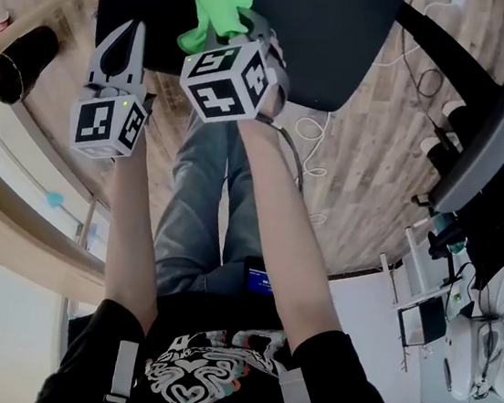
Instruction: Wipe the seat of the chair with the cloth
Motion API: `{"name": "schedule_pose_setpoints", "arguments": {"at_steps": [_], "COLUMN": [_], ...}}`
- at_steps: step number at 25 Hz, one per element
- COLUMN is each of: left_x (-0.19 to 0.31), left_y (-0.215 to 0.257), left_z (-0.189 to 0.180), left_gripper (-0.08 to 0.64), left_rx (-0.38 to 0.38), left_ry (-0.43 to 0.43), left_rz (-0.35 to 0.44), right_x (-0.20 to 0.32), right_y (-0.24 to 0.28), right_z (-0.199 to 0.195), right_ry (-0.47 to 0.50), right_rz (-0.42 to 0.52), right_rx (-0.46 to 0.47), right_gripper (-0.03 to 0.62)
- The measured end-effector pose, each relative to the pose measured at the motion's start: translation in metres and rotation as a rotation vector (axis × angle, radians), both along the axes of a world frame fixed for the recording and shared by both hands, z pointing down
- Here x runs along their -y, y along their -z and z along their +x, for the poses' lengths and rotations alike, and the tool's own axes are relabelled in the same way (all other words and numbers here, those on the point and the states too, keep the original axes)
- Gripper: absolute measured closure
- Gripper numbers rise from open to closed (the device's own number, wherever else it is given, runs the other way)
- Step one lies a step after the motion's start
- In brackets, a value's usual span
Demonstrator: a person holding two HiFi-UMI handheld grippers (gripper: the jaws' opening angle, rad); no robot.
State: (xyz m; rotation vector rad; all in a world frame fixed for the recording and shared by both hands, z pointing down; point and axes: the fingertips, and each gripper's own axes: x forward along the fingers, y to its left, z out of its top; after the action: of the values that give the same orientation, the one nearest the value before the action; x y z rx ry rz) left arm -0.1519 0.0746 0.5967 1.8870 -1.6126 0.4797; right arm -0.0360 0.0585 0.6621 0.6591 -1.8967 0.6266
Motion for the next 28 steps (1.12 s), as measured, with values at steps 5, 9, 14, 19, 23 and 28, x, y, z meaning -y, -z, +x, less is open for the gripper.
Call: {"name": "schedule_pose_setpoints", "arguments": {"at_steps": [5, 9, 14, 19, 23, 28], "left_x": [-0.001, 0.000, 0.000, 0.000, -0.004, -0.004], "left_y": [-0.003, -0.001, 0.000, 0.003, 0.002, 0.003], "left_z": [-0.004, -0.008, -0.012, -0.021, -0.027, -0.031], "left_gripper": [0.560, 0.560, 0.560, 0.559, 0.559, 0.560], "left_rx": [0.006, 0.006, 0.007, 0.022, 0.029, 0.030], "left_ry": [-0.014, -0.002, 0.011, 0.031, 0.044, 0.045], "left_rz": [-0.021, -0.020, -0.014, -0.010, -0.016, 0.000], "right_x": [0.001, 0.005, 0.004, 0.001, -0.003, -0.015], "right_y": [-0.001, -0.001, 0.003, 0.009, 0.012, 0.018], "right_z": [-0.013, -0.027, -0.052, -0.078, -0.094, -0.120], "right_ry": [0.018, 0.023, 0.060, 0.108, 0.142, 0.213], "right_rz": [-0.017, -0.020, -0.020, -0.021, -0.016, -0.008], "right_rx": [0.018, 0.036, 0.065, 0.101, 0.127, 0.153], "right_gripper": [0.492, 0.492, 0.492, 0.492, 0.492, 0.492]}}
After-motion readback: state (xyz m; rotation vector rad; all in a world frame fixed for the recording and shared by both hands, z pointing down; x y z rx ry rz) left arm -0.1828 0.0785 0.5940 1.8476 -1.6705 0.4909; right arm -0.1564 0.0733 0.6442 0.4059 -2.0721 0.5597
